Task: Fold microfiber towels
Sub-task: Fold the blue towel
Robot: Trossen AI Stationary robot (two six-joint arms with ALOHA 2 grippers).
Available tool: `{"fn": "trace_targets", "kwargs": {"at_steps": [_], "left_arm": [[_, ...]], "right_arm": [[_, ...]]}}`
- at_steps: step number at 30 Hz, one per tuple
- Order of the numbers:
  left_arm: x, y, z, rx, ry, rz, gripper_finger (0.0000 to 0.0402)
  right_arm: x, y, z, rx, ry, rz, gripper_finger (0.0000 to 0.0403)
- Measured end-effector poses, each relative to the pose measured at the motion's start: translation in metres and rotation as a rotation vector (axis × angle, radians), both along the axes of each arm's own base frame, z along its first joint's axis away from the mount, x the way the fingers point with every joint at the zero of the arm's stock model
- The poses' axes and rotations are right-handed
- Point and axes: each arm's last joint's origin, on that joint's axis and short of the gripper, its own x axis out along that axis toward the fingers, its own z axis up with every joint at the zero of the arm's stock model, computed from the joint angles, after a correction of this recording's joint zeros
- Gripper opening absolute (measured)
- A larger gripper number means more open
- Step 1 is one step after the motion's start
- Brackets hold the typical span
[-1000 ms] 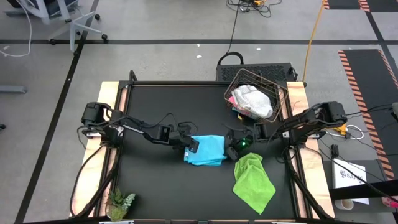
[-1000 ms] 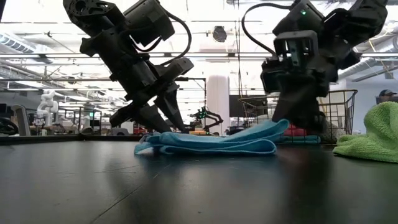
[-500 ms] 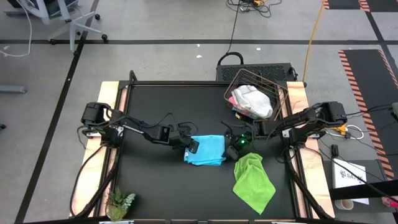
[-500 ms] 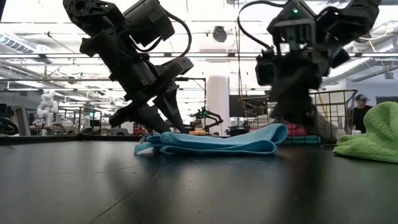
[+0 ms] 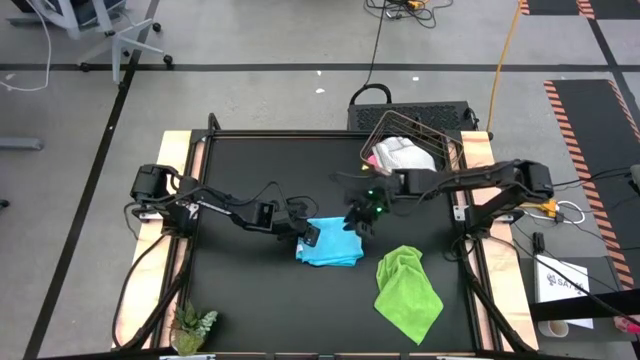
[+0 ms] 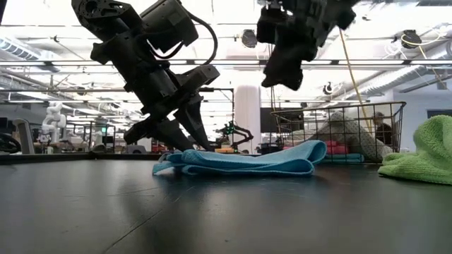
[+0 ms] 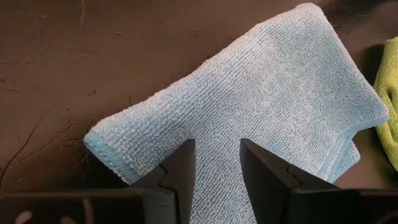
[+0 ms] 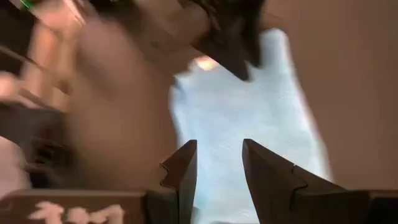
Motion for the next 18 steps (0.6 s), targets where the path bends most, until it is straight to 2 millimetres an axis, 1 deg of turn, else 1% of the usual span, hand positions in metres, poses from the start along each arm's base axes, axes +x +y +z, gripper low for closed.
{"fn": "trace_targets", "kwargs": {"at_steps": [2, 5, 10, 13, 18], "left_arm": [[0.000, 0.000, 0.000, 0.000, 0.000, 0.001, 0.0126], [0.000, 0.000, 0.000, -0.001, 0.000, 0.002, 0.0126], [0.000, 0.000, 0.000, -0.003, 0.000, 0.004, 0.0126], [0.000, 0.000, 0.000, -0.005, -0.001, 0.007, 0.0126], [0.000, 0.000, 0.000, -0.006, -0.001, 0.009, 0.0126]], "right_arm": [[0.004, -0.002, 0.003, -0.097, 0.052, 0.025, 0.0120], [0.013, -0.007, -0.007, -0.145, 0.090, 0.045, 0.0125], [0.026, -0.009, -0.044, -0.122, 0.184, 0.120, 0.0127], [0.031, -0.011, -0.066, -0.139, 0.241, 0.159, 0.0127], [0.035, -0.014, -0.093, -0.141, 0.315, 0.185, 0.0128]]}}
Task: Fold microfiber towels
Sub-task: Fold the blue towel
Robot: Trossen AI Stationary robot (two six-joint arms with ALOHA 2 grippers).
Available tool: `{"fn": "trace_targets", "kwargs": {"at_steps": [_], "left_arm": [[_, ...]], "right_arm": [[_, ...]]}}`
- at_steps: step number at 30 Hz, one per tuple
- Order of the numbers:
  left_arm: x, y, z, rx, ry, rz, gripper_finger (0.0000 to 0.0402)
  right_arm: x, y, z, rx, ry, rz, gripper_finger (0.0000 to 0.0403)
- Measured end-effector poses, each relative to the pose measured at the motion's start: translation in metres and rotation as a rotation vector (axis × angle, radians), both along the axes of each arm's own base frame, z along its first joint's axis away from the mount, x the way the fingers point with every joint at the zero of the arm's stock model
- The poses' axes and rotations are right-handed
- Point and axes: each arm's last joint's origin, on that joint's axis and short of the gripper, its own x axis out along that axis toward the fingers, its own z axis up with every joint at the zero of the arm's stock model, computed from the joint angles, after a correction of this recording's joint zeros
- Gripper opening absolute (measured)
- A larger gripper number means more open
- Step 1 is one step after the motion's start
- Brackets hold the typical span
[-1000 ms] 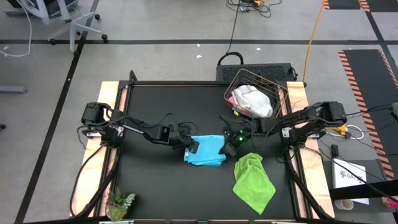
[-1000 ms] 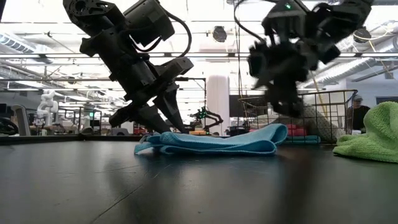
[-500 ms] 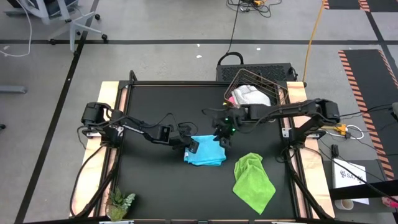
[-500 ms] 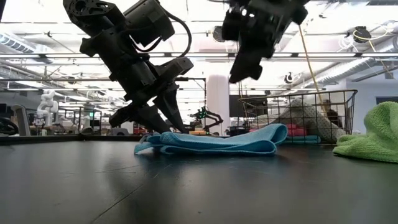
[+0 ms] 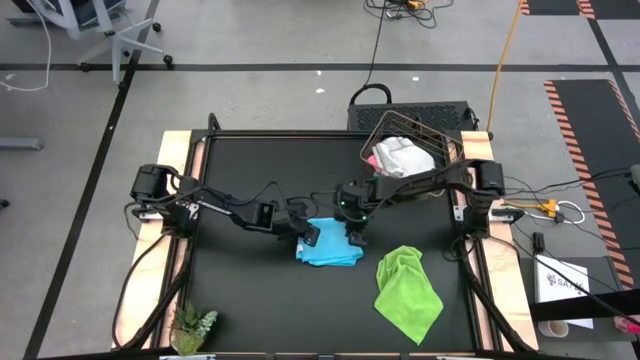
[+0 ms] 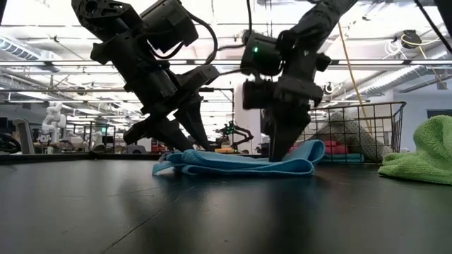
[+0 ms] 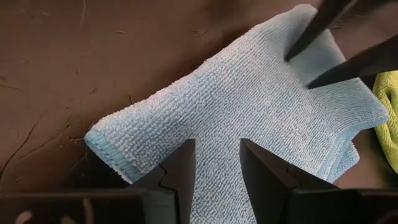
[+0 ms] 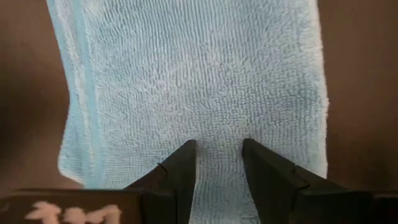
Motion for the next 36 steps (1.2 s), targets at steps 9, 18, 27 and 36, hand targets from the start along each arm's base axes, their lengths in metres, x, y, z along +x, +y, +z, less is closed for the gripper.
{"fn": "trace_targets", "kwargs": {"at_steps": [9, 18, 27, 36], "left_arm": [[0.000, 0.000, 0.000, 0.000, -0.001, 0.000, 0.0126], [0.000, 0.000, 0.000, 0.000, -0.001, 0.000, 0.0126], [0.000, 0.000, 0.000, 0.000, -0.001, 0.001, 0.0126], [0.000, 0.000, 0.000, 0.002, 0.000, -0.001, 0.0126]], "right_arm": [[0.006, 0.000, 0.020, -0.008, -0.052, -0.006, 0.0128], [0.005, -0.006, 0.038, -0.210, -0.137, 0.036, 0.0128], [0.006, -0.015, 0.004, -0.128, -0.027, 0.008, 0.0128], [0.011, -0.016, -0.017, -0.076, 0.011, 0.021, 0.0128]]}}
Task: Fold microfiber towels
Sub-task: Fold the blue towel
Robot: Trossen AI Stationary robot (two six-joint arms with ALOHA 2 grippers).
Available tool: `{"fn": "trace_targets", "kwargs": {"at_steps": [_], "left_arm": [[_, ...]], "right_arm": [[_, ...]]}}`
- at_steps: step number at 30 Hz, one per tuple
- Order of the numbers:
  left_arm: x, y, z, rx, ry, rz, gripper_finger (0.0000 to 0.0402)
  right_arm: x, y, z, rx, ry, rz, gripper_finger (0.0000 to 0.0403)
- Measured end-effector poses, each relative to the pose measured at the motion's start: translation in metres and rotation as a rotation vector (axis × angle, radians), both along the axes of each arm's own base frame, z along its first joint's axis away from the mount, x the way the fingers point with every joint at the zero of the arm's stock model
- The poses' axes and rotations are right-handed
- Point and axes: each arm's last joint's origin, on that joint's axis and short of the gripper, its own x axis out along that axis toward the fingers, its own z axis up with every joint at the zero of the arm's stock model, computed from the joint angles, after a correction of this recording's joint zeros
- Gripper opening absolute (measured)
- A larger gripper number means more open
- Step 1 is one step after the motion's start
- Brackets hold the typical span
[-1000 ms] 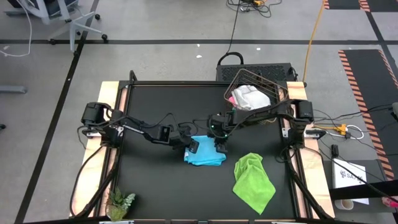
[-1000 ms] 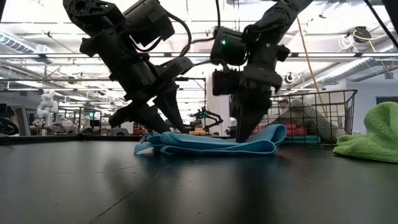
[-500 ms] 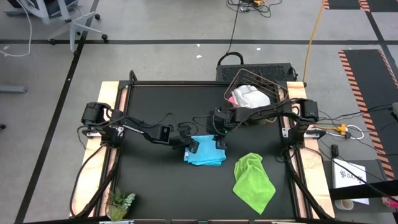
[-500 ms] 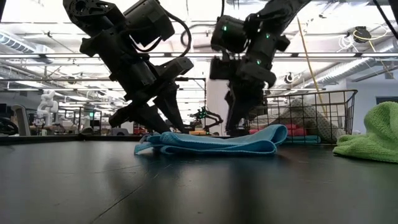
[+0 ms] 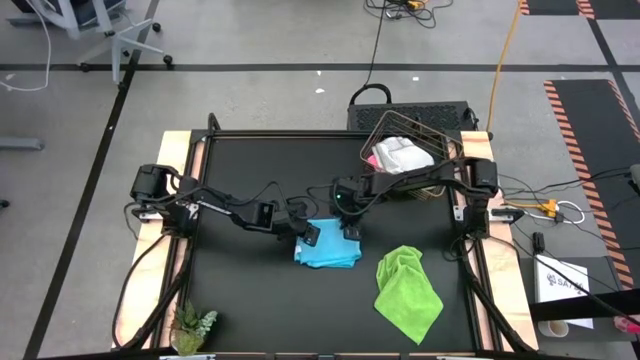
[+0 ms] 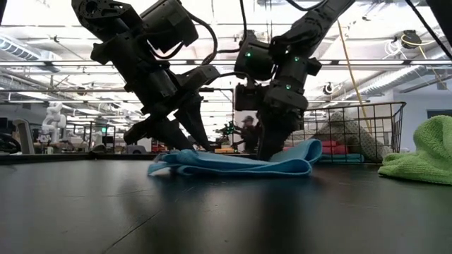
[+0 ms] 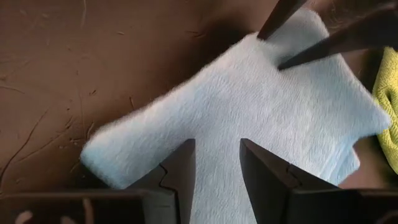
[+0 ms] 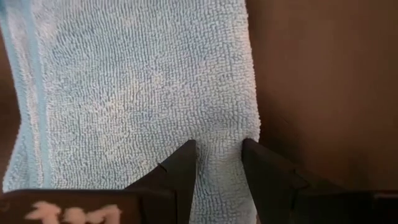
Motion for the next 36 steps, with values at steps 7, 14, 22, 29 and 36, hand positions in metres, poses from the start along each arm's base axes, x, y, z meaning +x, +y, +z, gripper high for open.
{"fn": "trace_targets", "kwargs": {"at_steps": [7, 14, 22, 29, 36], "left_arm": [[0.000, 0.000, 0.000, 0.001, 0.000, 0.000, 0.0126], [0.000, 0.000, 0.000, 0.004, 0.000, -0.004, 0.0126], [0.000, 0.000, 0.000, 0.002, 0.000, -0.001, 0.0126], [0.000, 0.000, 0.000, 0.001, 0.000, 0.000, 0.0126], [0.000, 0.000, 0.000, 0.001, 0.000, 0.001, 0.0126]], "right_arm": [[-0.004, 0.003, 0.017, -0.006, -0.015, -0.060, 0.0128], [-0.009, 0.003, 0.035, -0.010, -0.053, -0.071, 0.0128], [-0.008, 0.003, 0.026, -0.017, -0.021, -0.048, 0.0128], [-0.006, 0.001, 0.010, -0.009, 0.023, -0.044, 0.0128], [-0.002, 0.001, -0.004, 0.001, 0.046, -0.043, 0.0128]]}}
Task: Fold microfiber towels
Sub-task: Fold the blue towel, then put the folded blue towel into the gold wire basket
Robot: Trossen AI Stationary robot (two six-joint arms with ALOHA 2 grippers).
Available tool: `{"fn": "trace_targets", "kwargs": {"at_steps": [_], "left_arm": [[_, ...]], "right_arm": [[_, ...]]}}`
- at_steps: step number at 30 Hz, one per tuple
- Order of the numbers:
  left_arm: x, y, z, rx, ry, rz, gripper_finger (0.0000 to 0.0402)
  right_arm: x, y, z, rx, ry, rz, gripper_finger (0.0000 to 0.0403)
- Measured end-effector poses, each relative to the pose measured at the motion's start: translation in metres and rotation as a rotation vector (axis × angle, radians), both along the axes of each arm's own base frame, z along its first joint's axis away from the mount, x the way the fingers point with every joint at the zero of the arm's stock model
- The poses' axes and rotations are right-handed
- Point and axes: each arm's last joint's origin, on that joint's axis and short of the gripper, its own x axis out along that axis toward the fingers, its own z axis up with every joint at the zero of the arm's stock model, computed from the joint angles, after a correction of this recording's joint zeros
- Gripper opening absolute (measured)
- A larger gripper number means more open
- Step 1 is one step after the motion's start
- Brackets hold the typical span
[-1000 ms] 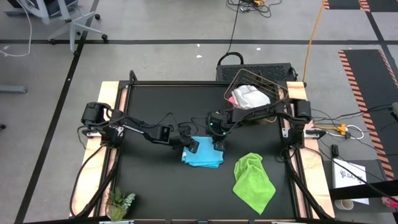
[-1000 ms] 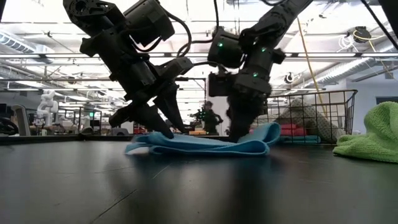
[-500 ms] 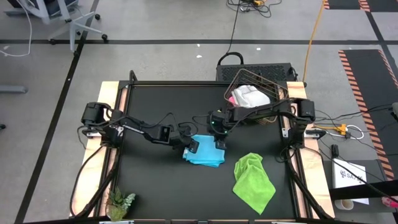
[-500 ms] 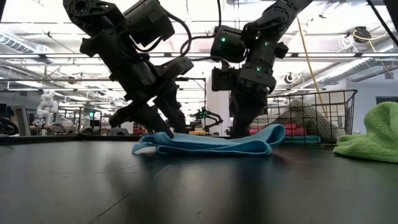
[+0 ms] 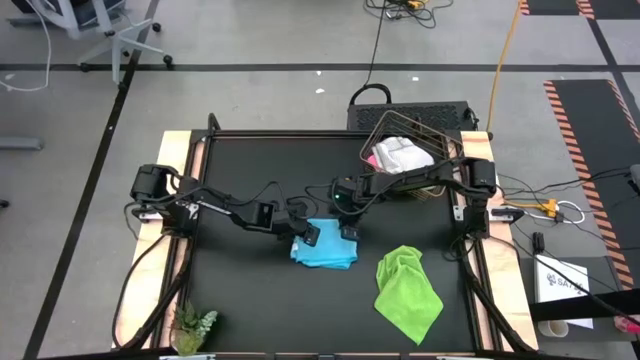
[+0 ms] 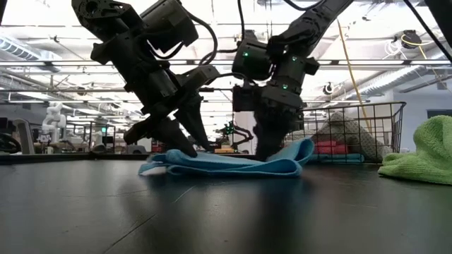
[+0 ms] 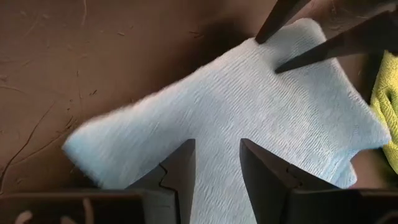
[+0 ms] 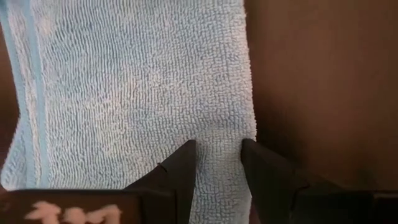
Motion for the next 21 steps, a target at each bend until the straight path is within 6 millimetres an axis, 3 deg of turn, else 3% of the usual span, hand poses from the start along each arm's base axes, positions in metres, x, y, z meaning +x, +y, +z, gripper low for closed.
{"fn": "trace_targets", "kwargs": {"at_steps": [12, 21], "left_arm": [[0.000, 0.000, 0.000, 0.002, 0.001, -0.003, 0.0126], [0.000, 0.000, 0.000, 0.000, 0.000, 0.000, 0.0126]], "right_arm": [[-0.008, 0.000, 0.032, 0.005, -0.047, -0.074, 0.0128], [-0.009, 0.003, 0.032, -0.014, -0.027, -0.059, 0.0128]]}}
